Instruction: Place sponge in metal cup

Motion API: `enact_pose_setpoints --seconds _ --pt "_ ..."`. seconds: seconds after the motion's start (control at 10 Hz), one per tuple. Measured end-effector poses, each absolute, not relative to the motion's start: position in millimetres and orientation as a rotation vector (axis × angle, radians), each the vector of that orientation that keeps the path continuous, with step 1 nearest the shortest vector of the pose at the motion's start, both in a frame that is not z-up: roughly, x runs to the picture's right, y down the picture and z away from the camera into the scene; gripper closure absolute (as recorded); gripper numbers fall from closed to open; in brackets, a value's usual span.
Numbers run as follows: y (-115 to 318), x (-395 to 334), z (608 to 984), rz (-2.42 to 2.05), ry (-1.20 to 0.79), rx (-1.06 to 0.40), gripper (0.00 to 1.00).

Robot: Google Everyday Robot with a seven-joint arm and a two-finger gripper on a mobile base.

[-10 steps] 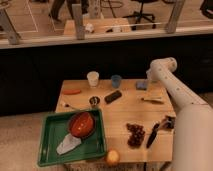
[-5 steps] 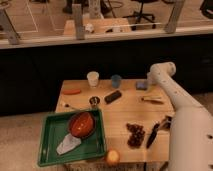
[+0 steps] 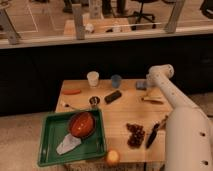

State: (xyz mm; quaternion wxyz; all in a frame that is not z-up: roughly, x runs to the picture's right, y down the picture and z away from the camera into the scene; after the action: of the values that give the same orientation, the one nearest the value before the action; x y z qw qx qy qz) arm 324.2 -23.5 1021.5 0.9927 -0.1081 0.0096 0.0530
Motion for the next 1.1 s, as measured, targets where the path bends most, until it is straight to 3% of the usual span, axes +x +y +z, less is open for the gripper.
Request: enact_pose_setpoints --seconds 0.6,1.1 --pt "-20 324 1021 0.108 0.022 -0.245 0.95" --pt "-35 327 982 0.117 -0.021 -0.223 0.98"
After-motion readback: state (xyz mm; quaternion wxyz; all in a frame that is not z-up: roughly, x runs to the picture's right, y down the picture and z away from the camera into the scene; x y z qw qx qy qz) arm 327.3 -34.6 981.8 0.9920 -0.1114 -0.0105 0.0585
